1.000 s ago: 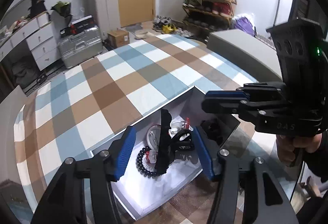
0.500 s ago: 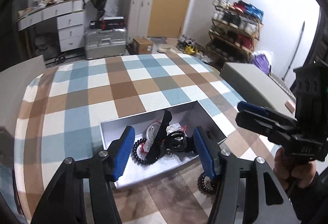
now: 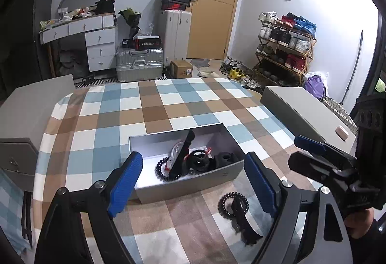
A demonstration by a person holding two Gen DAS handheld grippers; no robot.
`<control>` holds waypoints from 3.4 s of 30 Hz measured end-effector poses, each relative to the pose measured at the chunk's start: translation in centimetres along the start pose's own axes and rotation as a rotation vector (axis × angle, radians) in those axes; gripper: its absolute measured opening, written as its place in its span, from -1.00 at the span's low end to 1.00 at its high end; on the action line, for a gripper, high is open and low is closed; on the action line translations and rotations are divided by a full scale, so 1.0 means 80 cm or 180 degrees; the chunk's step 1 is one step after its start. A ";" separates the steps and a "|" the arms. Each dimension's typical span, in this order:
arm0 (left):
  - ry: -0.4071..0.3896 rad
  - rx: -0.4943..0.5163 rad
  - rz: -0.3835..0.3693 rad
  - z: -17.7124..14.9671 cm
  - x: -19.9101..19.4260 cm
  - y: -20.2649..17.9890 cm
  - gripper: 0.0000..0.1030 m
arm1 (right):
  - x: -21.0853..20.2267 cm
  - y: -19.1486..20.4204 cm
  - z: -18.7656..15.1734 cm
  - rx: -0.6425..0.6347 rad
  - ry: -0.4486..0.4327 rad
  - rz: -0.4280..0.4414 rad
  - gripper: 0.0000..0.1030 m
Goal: Organize jewelry
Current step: 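Withdraw both tools from the box back to the last items, then grasp the second black claw clip with the left tool, then grasp the black coil hair tie with the right tool while the left tool holds the clip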
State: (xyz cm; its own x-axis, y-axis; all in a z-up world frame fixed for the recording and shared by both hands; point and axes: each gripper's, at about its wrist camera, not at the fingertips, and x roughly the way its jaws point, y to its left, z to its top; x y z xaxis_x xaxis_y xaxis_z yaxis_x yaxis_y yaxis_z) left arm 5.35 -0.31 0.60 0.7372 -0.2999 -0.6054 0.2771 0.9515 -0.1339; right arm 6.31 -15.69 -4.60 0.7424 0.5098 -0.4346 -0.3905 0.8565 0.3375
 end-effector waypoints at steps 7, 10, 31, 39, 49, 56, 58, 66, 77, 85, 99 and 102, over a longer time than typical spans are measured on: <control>-0.0076 -0.0088 0.0168 -0.022 -0.014 -0.007 0.98 | -0.018 -0.004 -0.031 -0.0034 0.0003 -0.0205 1.00; -0.0021 -0.0110 0.0205 -0.034 -0.012 -0.012 0.98 | -0.024 -0.009 -0.047 -0.0056 0.0007 -0.0363 1.00; 0.0852 0.0131 -0.0092 -0.096 0.055 -0.058 0.97 | -0.043 -0.042 -0.097 0.0036 0.0079 -0.0927 1.00; 0.0944 0.0299 -0.0122 -0.100 0.065 -0.067 0.78 | -0.051 -0.056 -0.100 0.0135 0.0045 -0.0943 1.00; 0.1095 0.0349 -0.0231 -0.096 0.079 -0.073 -0.37 | -0.052 -0.058 -0.103 0.0136 0.0079 -0.0907 1.00; 0.1176 0.0417 -0.0288 -0.095 0.082 -0.084 -0.68 | -0.053 -0.063 -0.104 0.0193 0.0072 -0.0879 1.00; 0.1180 0.0439 -0.0272 -0.094 0.083 -0.085 -0.68 | -0.053 -0.063 -0.103 0.0197 0.0072 -0.0860 1.00; 0.1118 0.0220 -0.0244 -0.092 0.079 -0.068 -0.80 | -0.061 -0.054 -0.099 0.0194 0.0011 -0.0761 1.00; 0.1030 0.0214 -0.0126 -0.096 0.063 -0.054 -0.81 | -0.050 -0.048 -0.100 0.0216 0.0115 -0.0704 1.00; 0.0761 0.0177 0.0030 -0.085 0.032 -0.025 -0.81 | -0.031 -0.025 -0.094 0.0144 0.0282 -0.0512 1.00; 0.0256 -0.0268 0.0374 -0.082 -0.018 0.036 -0.81 | 0.083 0.006 -0.093 -0.0199 0.0978 -0.0266 0.60; 0.0246 -0.0336 0.0362 -0.083 -0.020 0.045 -0.81 | 0.094 0.006 -0.093 -0.0123 0.1034 -0.0247 0.50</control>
State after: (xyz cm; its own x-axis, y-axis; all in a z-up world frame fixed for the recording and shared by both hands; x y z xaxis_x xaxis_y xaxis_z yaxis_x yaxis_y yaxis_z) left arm 1.08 4.06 -4.15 0.7095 -0.1877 -0.6793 0.1254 0.9821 -0.1404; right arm 7.63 -10.82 -13.90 0.5610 0.4367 -0.7033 -0.3645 0.8931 0.2637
